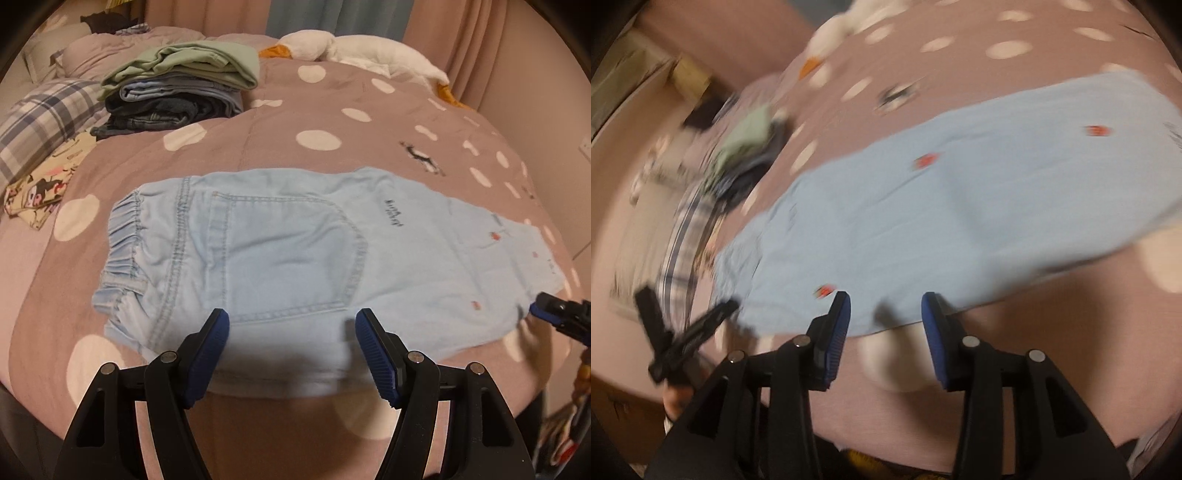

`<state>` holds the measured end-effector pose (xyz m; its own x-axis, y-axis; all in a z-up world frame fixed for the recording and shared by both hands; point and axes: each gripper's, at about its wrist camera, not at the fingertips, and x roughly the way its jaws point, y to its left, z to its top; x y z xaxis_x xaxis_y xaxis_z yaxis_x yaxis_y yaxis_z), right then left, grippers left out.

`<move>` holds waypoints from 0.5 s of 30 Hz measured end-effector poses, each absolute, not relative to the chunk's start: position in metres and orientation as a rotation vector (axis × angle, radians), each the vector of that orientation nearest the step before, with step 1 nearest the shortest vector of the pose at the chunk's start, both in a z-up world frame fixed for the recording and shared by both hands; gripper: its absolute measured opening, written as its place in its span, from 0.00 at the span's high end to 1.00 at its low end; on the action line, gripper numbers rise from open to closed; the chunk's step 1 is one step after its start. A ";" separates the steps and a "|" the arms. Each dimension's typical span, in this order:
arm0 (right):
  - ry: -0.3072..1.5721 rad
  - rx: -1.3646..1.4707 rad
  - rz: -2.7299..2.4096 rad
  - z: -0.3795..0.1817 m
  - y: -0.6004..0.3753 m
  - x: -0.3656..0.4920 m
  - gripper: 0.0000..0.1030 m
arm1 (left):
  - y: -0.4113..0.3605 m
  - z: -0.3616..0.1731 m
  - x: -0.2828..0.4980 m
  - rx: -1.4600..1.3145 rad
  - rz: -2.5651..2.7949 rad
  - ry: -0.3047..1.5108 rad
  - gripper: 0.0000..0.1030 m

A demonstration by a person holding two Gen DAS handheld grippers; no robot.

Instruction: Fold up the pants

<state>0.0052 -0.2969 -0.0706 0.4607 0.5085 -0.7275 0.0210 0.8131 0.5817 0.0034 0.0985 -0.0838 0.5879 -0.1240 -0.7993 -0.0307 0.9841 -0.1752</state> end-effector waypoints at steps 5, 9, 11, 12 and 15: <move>0.993 0.755 0.155 -0.077 -0.367 -0.008 0.60 | 0.079 -0.082 0.006 -0.249 -0.160 0.965 0.32; 0.921 0.832 0.010 -0.082 -0.418 -0.027 0.60 | 0.055 -0.084 0.010 -0.203 -0.197 0.993 0.32; 0.890 0.861 -0.053 -0.084 -0.440 -0.034 0.60 | 0.044 -0.084 0.013 -0.184 -0.209 1.004 0.32; 0.869 0.882 -0.076 -0.085 -0.451 -0.037 0.60 | 0.039 -0.084 0.014 -0.173 -0.216 1.008 0.32; 0.825 0.950 -0.118 -0.092 -0.479 -0.042 0.60 | 0.026 -0.083 0.017 -0.155 -0.237 1.020 0.32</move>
